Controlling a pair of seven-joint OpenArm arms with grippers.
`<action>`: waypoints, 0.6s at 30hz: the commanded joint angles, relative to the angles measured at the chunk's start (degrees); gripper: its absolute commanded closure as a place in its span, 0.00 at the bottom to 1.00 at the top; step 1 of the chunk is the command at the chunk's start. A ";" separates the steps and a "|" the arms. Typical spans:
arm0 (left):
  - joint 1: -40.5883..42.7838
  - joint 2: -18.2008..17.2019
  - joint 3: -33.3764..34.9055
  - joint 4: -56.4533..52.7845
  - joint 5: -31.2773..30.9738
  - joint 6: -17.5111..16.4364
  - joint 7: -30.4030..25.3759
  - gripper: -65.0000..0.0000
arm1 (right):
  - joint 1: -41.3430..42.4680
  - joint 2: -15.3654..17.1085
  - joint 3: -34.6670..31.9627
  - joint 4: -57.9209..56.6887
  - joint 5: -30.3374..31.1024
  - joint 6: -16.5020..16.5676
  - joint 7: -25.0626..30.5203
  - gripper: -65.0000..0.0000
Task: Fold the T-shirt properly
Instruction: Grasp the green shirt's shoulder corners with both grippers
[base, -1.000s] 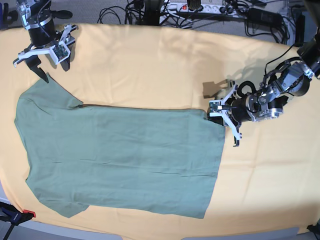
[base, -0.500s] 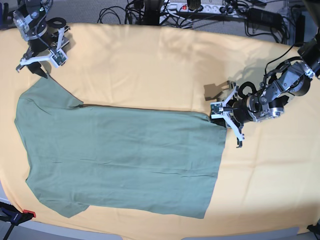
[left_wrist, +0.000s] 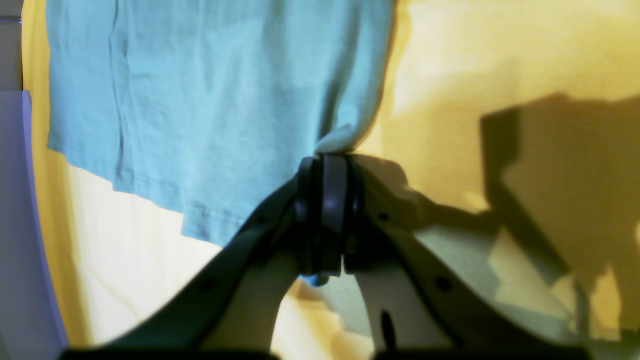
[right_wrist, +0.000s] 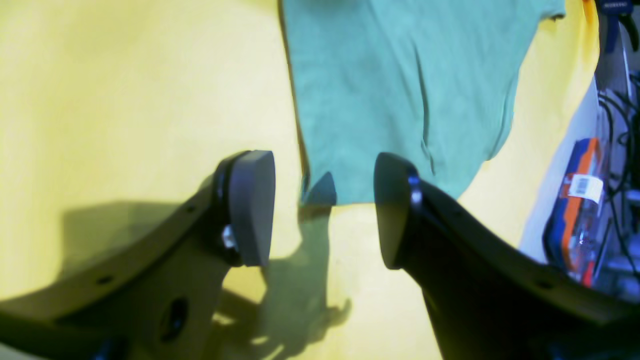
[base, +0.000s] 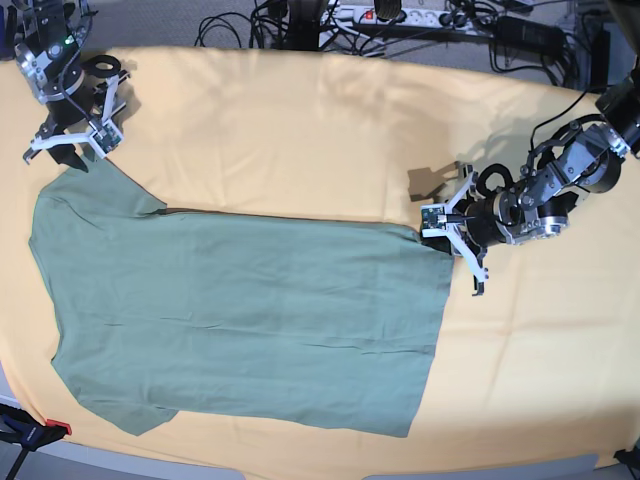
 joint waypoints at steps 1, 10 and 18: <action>-0.96 -0.98 -0.42 0.42 0.11 -0.44 0.55 1.00 | 0.81 0.83 0.35 -0.33 0.13 0.39 0.72 0.50; -0.98 -0.96 -0.42 0.42 -2.25 -0.42 0.50 1.00 | 6.93 0.87 0.35 -10.54 3.06 4.15 1.05 0.50; -0.98 -0.94 -0.42 0.42 -2.25 -0.42 0.48 1.00 | 7.58 0.87 0.35 -11.39 4.52 10.62 1.07 1.00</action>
